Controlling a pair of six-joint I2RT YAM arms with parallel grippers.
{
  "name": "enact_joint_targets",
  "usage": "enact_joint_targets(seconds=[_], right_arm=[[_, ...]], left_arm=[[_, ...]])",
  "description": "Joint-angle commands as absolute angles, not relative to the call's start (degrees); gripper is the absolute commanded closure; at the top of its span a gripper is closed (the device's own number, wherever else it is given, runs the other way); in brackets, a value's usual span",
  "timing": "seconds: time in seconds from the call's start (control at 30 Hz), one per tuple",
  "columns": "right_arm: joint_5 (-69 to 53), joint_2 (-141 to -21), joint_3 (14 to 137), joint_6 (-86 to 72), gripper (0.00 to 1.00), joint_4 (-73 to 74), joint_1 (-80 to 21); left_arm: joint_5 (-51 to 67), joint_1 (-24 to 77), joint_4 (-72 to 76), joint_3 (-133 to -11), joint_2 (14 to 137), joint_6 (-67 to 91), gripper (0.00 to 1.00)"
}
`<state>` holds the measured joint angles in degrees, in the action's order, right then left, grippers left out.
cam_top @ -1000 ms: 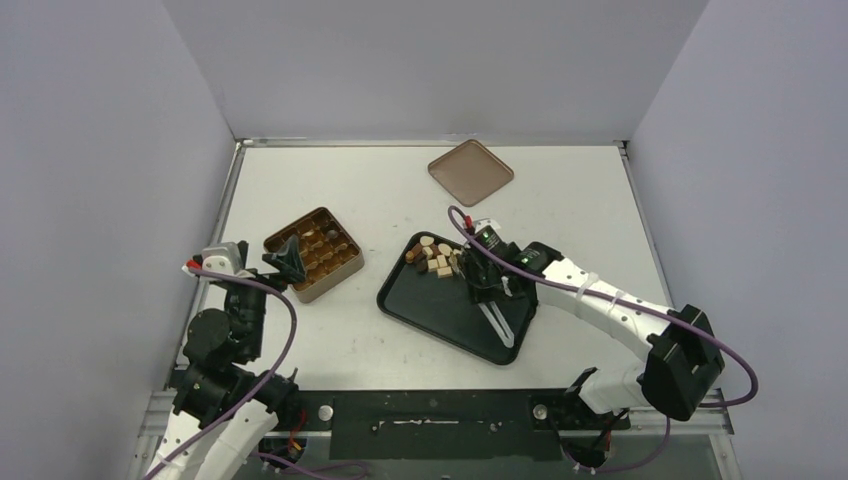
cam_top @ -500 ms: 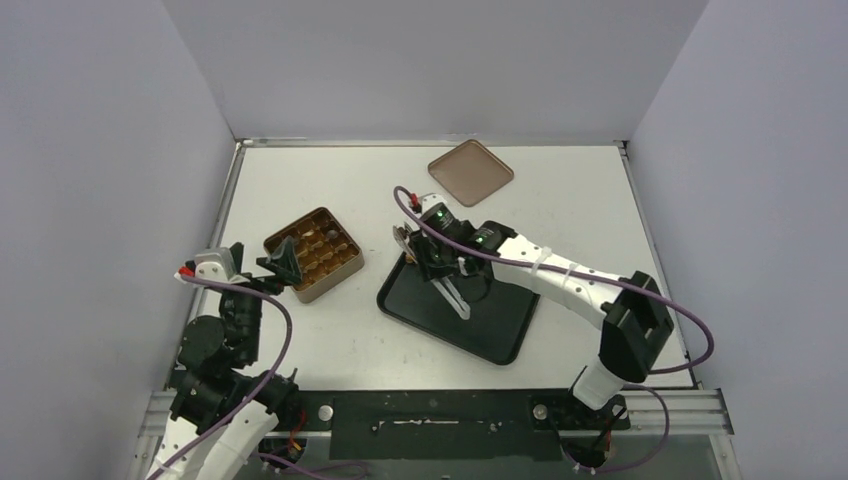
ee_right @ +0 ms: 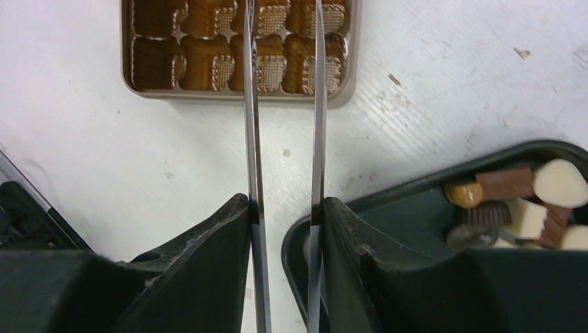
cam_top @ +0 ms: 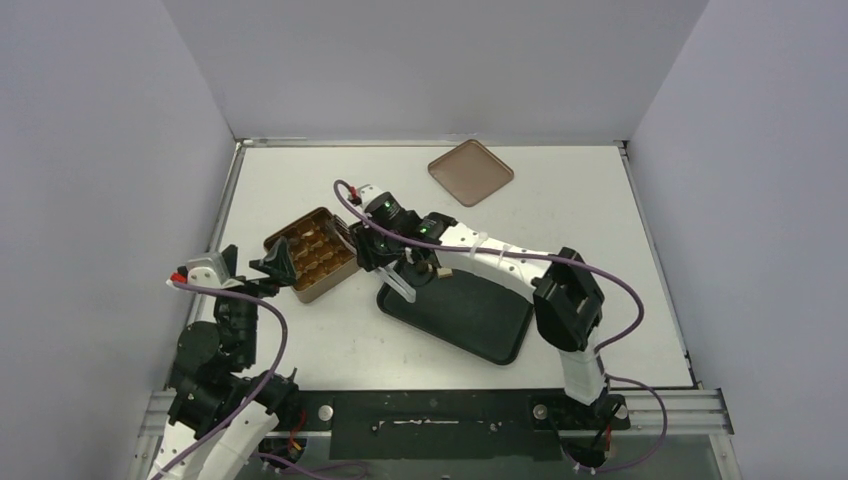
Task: Pack the chocolate
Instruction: Place the fake chocolate in the packing box.
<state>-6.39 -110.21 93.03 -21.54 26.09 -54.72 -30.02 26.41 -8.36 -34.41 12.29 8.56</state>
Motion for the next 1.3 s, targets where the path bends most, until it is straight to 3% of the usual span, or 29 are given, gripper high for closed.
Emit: enact_joint_targets(seconds=[0.0, 0.47, 1.27], right_arm=[[-9.32, -113.73, 100.23, -20.22, 0.77, 20.98, -55.7], [-10.51, -124.89, 111.6, -20.48, 0.7, 23.18, -56.43], [-9.05, -128.77, 114.33, -21.18, 0.6, 25.76, -56.43]], left_arm=[[-31.87, 25.93, -6.53, -35.05, 10.75, 8.39, 0.03], [-32.19, 26.1, -6.67, -34.93, 9.85, 8.1, 0.03], [-31.95, 26.17, -6.64, -34.92, 9.32, 8.43, 0.03]])
